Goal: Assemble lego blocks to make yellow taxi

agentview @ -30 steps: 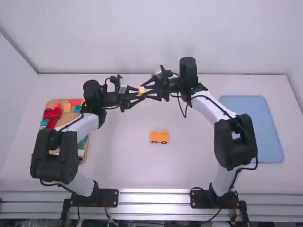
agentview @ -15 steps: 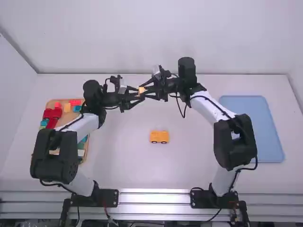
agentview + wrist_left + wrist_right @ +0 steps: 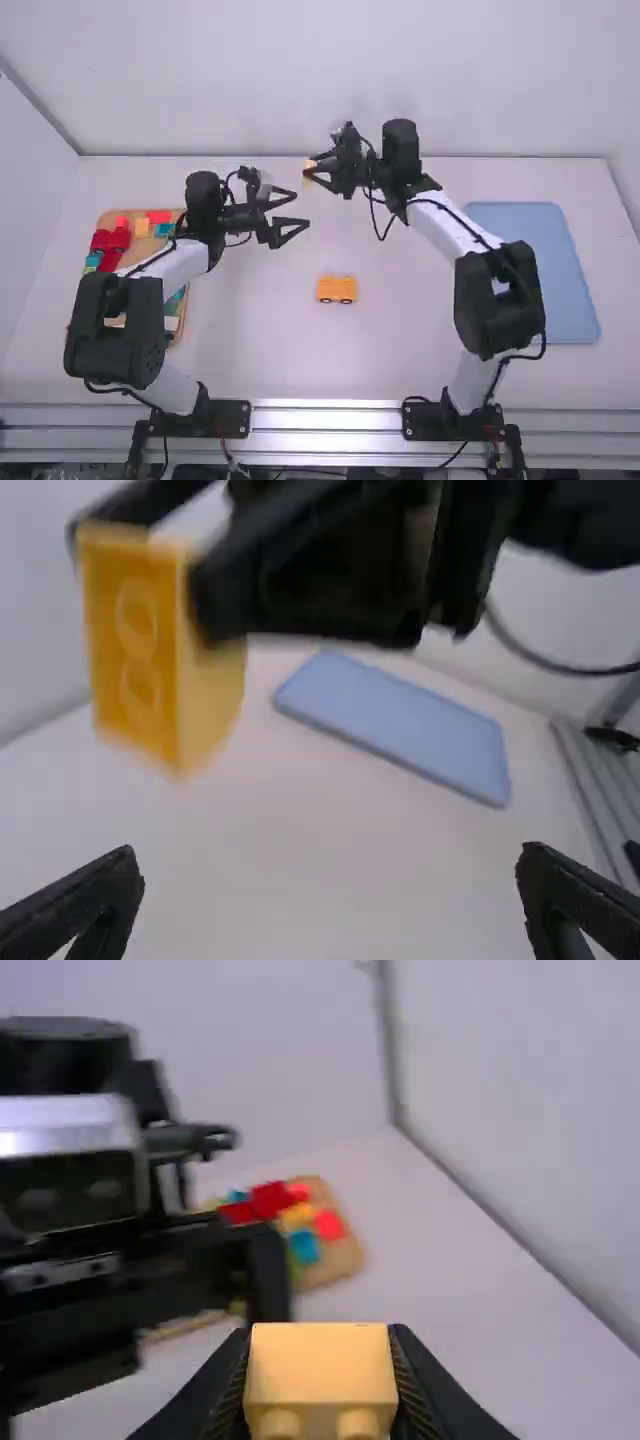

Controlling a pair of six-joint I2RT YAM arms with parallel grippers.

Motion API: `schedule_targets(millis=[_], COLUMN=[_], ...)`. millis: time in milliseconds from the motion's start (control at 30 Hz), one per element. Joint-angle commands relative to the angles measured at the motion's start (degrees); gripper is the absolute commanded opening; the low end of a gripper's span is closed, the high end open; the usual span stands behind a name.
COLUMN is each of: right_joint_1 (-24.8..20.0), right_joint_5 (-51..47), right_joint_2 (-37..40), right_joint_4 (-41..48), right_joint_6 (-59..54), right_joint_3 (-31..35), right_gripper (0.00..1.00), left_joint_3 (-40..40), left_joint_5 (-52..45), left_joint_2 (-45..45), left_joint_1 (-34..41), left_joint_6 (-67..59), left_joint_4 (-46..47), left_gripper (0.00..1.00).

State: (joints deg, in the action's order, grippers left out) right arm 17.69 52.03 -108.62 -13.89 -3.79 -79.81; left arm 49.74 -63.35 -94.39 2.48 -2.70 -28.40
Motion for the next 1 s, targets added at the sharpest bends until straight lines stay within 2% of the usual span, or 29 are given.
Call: schedule_targets(millis=[0,200,300,333,400,433,567,667,700,733,833,967], right_joint_1=[-0.8,1.2,2.6,2.7,3.2,3.2,2.1,1.7,1.7,2.1,2.8,4.5], right_joint_5=[-16.4,-38.2,-48.9,-49.4,-53.7,-53.8,-53.8,-50.1,-50.1,-50.4,-50.4,-50.4], right_joint_2=[3.8,8.2,8.7,8.7,8.6,8.6,8.6,8.5,8.5,8.5,8.5,8.5], right_joint_4=[4.5,20.2,28.6,29.0,36.1,36.5,48.3,58.7,59.2,63.0,65.6,63.7], right_joint_6=[1.8,-2.2,-2.0,-2.0,0.0,0.2,-0.1,-8.3,-8.8,-12.9,-19.0,-26.4], right_joint_3=[-1.7,-1.7,-1.7,-1.7,-1.7,-1.7,-1.7,-1.4,-1.4,-0.7,1.5,7.0], right_gripper=[0.09,0.10,0.10,0.10,0.10,0.10,0.09,0.07,0.06,0.01,0.00,0.00], left_joint_3=[-0.2,-0.2,-0.2,-0.2,-0.2,-0.2,-0.2,-0.2,-0.2,-0.2,-0.2,-0.2], left_joint_5=[11.7,24.9,27.0,27.0,27.0,27.0,27.0,27.0,27.0,27.0,27.0,27.0], left_joint_2=[0.0,0.0,0.0,0.0,0.0,0.0,0.0,0.0,0.0,0.0,0.0,0.0], left_joint_1=[0.2,0.1,-0.2,-0.2,-0.2,-0.2,-0.2,-0.2,-0.2,-0.2,-0.2,-0.2], left_joint_6=[-6.0,-7.2,-7.3,-7.3,-7.2,-7.2,-7.2,-7.3,-7.3,-7.3,-7.2,-7.2], left_joint_4=[4.2,11.0,11.0,11.0,10.4,10.4,9.5,9.0,9.0,8.9,8.6,8.8], left_gripper=[0.99,0.99,0.99,0.99,0.99,0.99,0.99,0.99,0.99,0.99,0.99,0.99])
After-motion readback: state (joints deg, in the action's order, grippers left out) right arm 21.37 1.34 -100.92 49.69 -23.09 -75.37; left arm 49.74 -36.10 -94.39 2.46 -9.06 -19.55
